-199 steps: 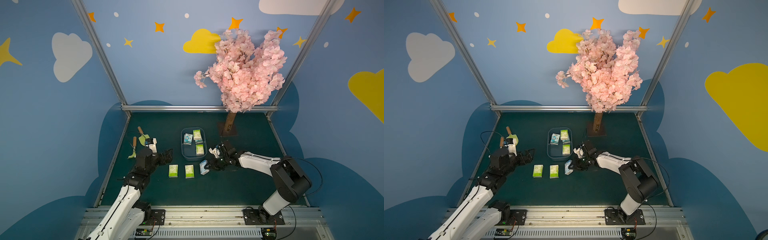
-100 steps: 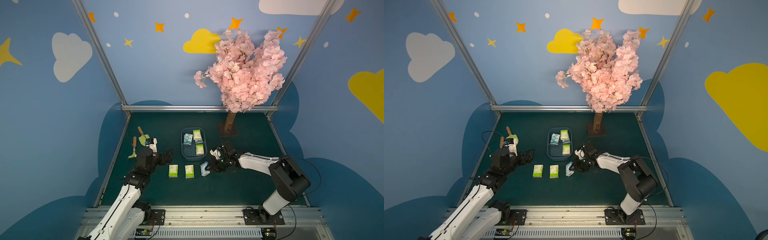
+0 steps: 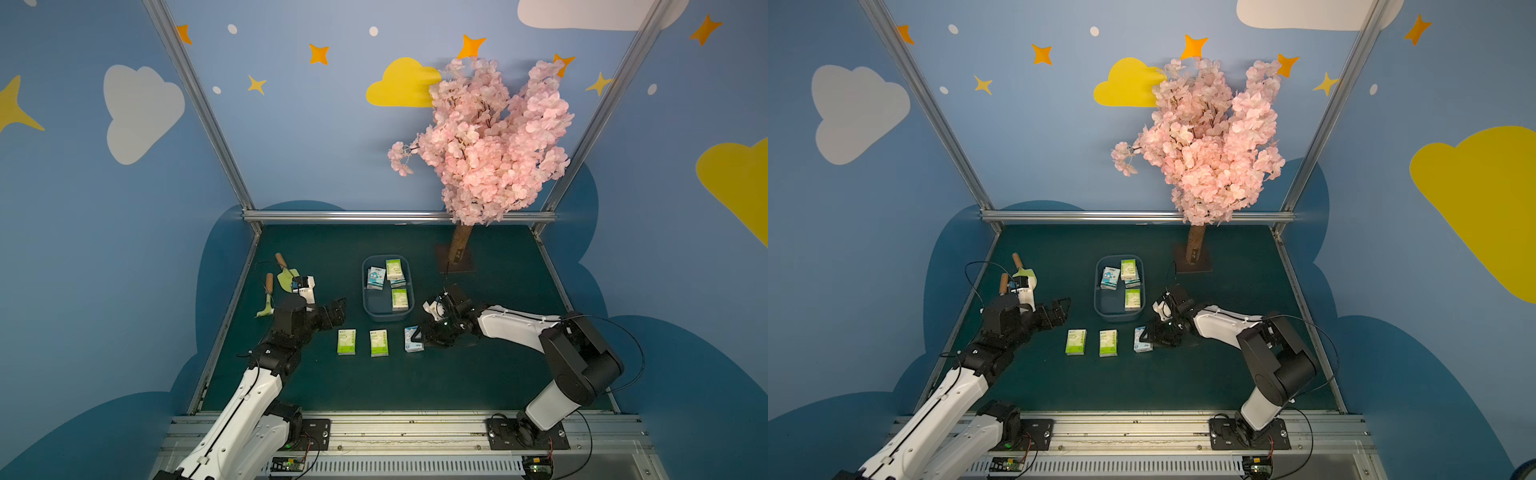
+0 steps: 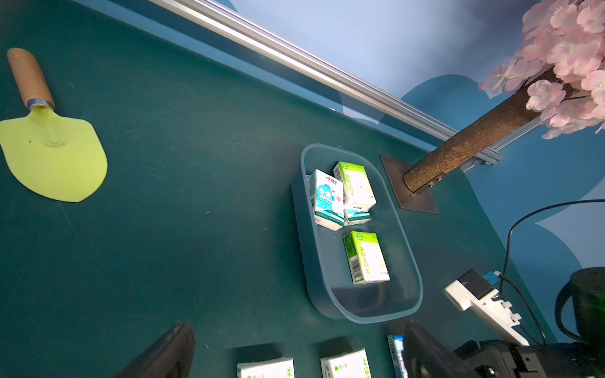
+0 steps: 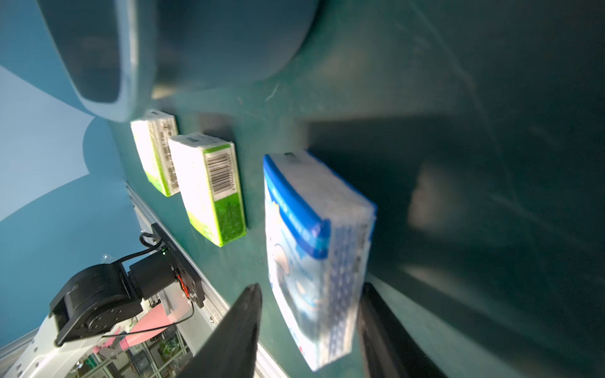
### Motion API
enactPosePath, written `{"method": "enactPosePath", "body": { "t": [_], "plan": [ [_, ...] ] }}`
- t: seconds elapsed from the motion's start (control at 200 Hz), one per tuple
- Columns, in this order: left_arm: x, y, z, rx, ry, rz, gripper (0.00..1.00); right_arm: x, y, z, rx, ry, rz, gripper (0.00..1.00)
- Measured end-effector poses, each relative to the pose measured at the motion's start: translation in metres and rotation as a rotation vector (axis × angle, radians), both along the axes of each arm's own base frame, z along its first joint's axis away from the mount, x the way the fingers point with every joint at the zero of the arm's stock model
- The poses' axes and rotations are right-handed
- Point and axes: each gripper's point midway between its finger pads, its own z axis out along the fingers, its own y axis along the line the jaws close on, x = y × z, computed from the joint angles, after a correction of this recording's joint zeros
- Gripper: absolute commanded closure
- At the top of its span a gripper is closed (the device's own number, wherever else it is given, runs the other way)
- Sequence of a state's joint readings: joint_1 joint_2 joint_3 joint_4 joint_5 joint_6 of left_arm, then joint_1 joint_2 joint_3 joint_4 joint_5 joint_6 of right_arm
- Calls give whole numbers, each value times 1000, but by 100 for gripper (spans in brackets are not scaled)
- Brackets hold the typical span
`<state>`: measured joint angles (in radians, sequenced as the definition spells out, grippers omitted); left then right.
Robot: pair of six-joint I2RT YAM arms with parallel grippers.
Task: Take the pocket tissues out of the storage box
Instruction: Place the pocket tissues at the center of the board, then pick up the pocket tissues from the storage box.
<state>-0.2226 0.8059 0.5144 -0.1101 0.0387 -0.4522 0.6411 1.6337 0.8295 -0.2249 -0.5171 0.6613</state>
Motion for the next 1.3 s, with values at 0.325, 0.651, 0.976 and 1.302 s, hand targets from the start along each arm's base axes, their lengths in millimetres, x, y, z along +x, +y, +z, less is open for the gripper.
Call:
{"method": "enactPosePath", "body": {
  "t": [0.325, 0.651, 0.976, 1.302],
  "plan": [
    [0, 0, 0, 1, 0, 1, 0, 9, -13, 25, -92, -73, 22, 32],
    [1, 2, 0, 7, 0, 11, 0, 43, 12, 113, -155, -293, 77, 15],
    [5, 4, 8, 13, -11, 23, 0, 100, 47, 122, -256, -356, 68, 3],
    [5, 4, 4, 18, 3, 26, 0, 139, 89, 98, -295, -340, 42, 6]
  ]
}}
